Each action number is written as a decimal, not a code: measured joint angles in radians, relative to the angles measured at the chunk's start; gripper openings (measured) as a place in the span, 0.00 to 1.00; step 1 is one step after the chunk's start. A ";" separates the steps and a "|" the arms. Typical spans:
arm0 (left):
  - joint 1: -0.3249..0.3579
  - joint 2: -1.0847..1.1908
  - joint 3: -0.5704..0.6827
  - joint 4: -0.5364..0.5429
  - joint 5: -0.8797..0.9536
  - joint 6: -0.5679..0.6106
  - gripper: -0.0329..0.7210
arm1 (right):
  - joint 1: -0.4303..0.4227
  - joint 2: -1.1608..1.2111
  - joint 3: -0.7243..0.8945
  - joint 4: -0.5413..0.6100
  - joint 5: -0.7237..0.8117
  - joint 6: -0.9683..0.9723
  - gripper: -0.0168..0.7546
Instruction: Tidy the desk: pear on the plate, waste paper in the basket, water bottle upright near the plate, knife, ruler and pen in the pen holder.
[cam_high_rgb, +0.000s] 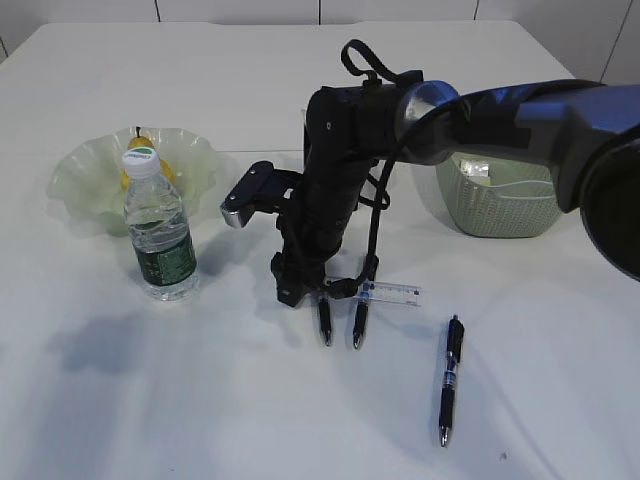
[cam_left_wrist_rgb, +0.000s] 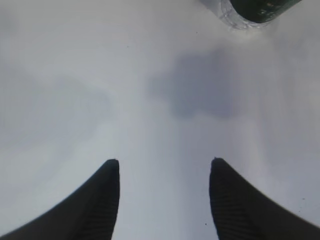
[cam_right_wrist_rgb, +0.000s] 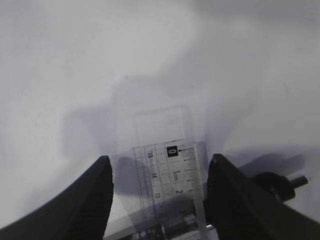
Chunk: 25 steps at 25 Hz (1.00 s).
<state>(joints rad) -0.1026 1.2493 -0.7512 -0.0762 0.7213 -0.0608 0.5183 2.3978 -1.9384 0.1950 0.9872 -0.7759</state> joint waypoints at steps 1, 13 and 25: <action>0.000 0.000 0.000 0.000 0.000 0.000 0.58 | 0.000 0.000 0.000 0.000 0.000 0.000 0.60; 0.000 0.000 0.000 0.000 0.000 0.000 0.58 | 0.000 0.013 -0.002 0.000 -0.002 0.002 0.57; 0.000 0.000 0.000 0.000 0.000 0.001 0.58 | 0.000 0.012 -0.002 -0.007 -0.002 0.002 0.39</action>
<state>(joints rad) -0.1026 1.2493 -0.7512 -0.0762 0.7213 -0.0594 0.5183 2.4102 -1.9399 0.1878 0.9856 -0.7735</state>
